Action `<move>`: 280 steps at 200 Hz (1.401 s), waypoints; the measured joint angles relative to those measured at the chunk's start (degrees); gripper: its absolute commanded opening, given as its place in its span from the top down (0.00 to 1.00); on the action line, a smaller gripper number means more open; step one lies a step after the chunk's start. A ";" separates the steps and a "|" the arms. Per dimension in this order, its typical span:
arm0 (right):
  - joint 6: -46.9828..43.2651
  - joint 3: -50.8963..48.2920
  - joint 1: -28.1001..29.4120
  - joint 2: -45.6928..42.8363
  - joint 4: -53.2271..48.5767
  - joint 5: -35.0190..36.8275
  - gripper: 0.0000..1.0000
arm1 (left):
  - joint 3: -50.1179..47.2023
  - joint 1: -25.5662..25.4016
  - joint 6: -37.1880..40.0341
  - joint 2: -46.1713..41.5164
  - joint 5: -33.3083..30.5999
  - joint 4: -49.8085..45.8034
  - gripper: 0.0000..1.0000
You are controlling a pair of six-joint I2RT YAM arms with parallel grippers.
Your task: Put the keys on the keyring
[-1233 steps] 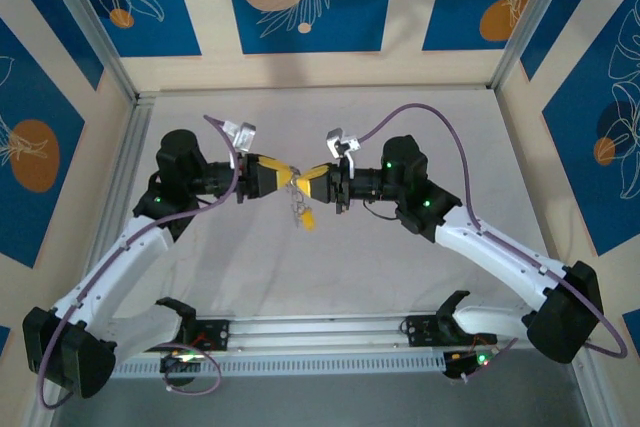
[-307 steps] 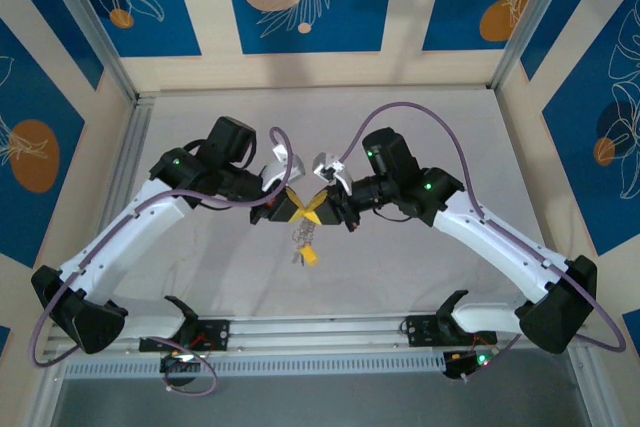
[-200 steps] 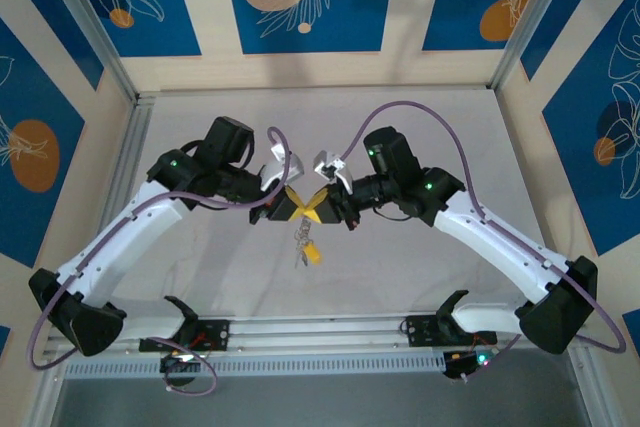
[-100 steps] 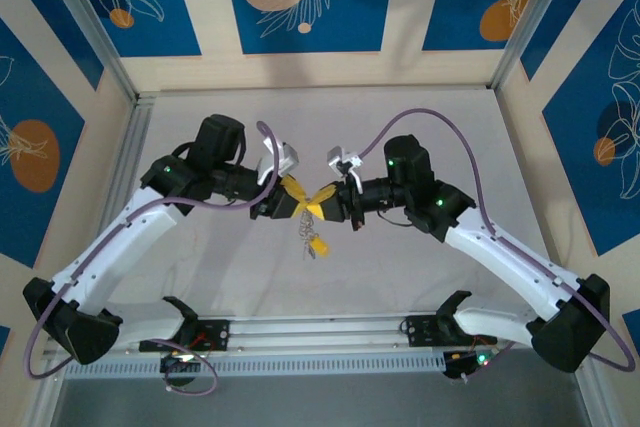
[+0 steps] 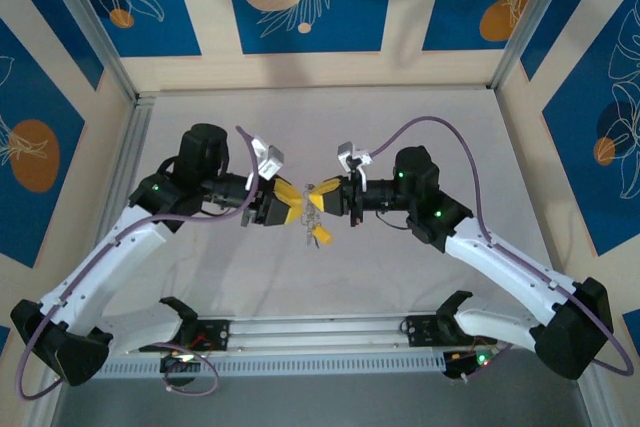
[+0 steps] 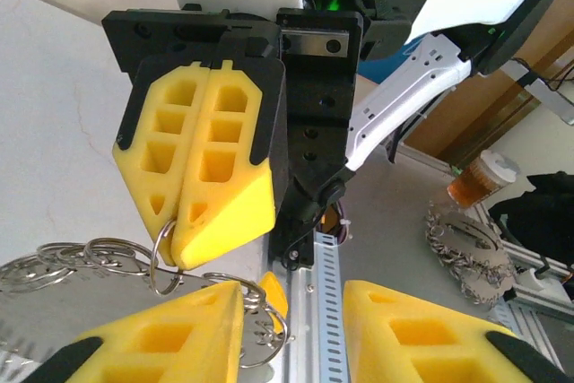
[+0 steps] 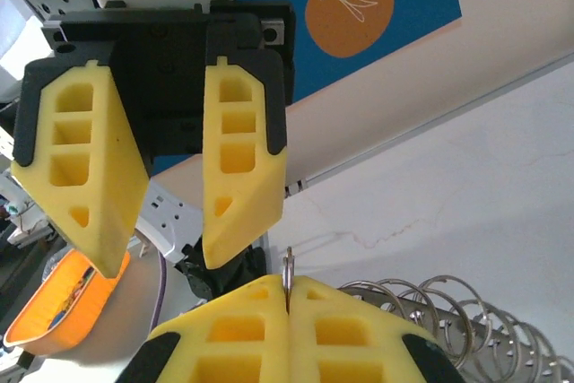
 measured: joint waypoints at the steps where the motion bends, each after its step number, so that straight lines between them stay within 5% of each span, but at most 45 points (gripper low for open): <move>1: 0.07 -0.09 0.02 0.00 0.15 0.02 1.00 | -0.07 0.00 -0.13 0.00 0.04 0.17 0.67; 94: 6.54 -3.85 2.78 -0.94 13.81 2.45 1.00 | -8.46 7.15 -12.87 -3.13 2.80 19.76 0.71; 280: 10.19 -3.82 5.07 2.84 24.30 5.16 1.00 | -13.79 6.73 -26.23 -3.74 7.21 38.29 0.74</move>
